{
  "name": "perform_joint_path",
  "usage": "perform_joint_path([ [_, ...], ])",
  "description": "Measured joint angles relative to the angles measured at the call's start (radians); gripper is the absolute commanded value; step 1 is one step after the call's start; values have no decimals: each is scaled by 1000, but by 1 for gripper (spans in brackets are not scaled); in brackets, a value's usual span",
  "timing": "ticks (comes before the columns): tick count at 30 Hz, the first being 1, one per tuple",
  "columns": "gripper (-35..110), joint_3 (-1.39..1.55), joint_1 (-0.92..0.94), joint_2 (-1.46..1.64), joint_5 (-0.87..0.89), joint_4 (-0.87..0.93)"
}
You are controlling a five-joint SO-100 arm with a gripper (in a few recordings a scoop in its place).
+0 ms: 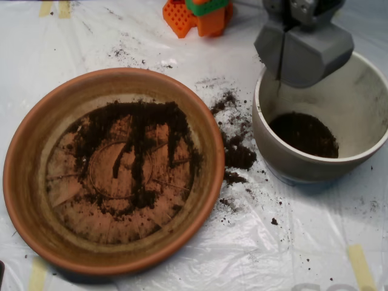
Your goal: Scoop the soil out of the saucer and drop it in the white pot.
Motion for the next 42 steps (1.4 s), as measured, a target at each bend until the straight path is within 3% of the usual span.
perform_joint_path([
  [2,37,-6,-31,-32,-5,5],
  [4,47,-15,-44,-55,-9,23],
  [23,49,6,28,8,41,31],
  [32,49,75,348,124,109,29],
  [42,51,609,676,238,-6,-207],
])
